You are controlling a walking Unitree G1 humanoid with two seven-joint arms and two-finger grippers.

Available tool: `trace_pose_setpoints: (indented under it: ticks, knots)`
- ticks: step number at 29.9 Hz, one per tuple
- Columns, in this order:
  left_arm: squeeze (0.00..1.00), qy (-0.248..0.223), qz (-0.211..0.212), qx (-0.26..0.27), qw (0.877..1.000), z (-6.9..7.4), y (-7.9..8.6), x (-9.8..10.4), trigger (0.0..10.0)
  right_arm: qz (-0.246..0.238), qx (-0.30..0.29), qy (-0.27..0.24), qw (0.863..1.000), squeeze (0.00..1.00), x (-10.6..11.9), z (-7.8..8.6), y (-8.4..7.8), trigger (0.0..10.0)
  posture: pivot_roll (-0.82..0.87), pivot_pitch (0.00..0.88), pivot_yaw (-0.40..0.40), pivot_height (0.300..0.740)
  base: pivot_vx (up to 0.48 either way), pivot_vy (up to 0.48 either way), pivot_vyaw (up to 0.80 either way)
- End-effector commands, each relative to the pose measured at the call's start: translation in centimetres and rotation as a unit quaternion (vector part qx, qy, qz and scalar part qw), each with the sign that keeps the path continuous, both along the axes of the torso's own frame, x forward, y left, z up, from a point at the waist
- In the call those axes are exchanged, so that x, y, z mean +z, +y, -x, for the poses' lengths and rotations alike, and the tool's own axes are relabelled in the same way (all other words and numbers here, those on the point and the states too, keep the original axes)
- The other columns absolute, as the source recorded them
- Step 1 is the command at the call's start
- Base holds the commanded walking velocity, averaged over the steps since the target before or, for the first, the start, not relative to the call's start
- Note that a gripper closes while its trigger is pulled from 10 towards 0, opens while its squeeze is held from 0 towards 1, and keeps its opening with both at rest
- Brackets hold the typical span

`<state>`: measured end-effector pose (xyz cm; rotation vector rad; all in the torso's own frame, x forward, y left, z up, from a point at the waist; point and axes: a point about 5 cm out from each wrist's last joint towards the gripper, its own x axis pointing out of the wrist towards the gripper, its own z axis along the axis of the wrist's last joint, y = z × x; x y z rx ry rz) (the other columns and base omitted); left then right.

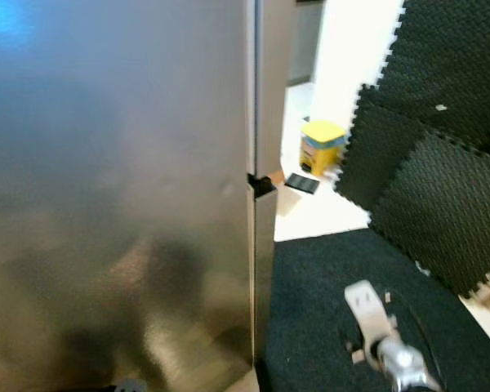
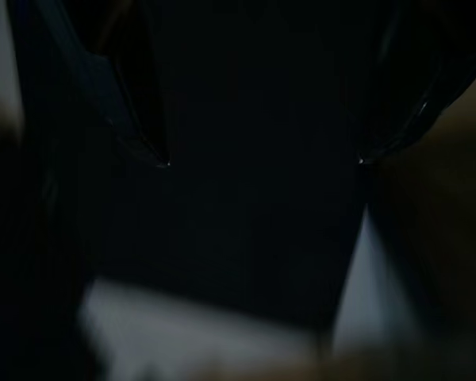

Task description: Restocking fridge

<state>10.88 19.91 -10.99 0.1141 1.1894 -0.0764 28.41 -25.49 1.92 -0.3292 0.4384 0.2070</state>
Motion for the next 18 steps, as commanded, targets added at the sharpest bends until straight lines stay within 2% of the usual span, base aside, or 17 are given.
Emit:
trace_pose_setpoints:
  ticks: [1, 8, 12, 14, 18]
  knots:
    - [0.00, 0.014, -0.011, -0.001, 1.000, 1.0, 0.7, -0.2, 10.0, -0.024, 0.024, -0.120, 0.992, 0.00, 5.0, -3.5, 0.4, 10.0, -0.02, 0.000, 0.018, 0.740, 0.000, 0.000, 0.00]
    - [0.00, 0.014, -0.013, -0.002, 1.000, 1.0, 0.8, -0.1, 10.0, -0.059, 0.054, -0.177, 0.981, 0.00, 7.8, -5.5, 2.2, 10.0, -0.02, 0.000, 0.020, 0.740, 0.000, 0.000, 0.00]
    - [0.00, 0.013, -0.013, -0.003, 1.000, 1.0, 0.8, -0.1, 10.0, -0.071, 0.079, -0.177, 0.978, 0.00, 8.0, -5.8, 3.2, 10.0, -0.02, 0.000, 0.019, 0.740, 0.000, 0.000, 0.00]
    - [0.00, 0.013, -0.012, -0.003, 1.000, 1.0, 0.8, -0.1, 10.0, -0.097, 0.116, -0.169, 0.974, 0.00, 7.9, -5.8, 4.4, 10.0, -0.02, 0.000, 0.017, 0.740, 0.000, 0.000, 0.00]
    - [0.00, 0.014, -0.012, -0.003, 1.000, 1.1, 0.8, -0.2, 10.0, -0.123, 0.164, -0.156, 0.966, 0.00, 7.7, -5.6, 5.6, 10.0, -0.02, 0.000, 0.017, 0.740, 0.000, 0.000, 0.00]
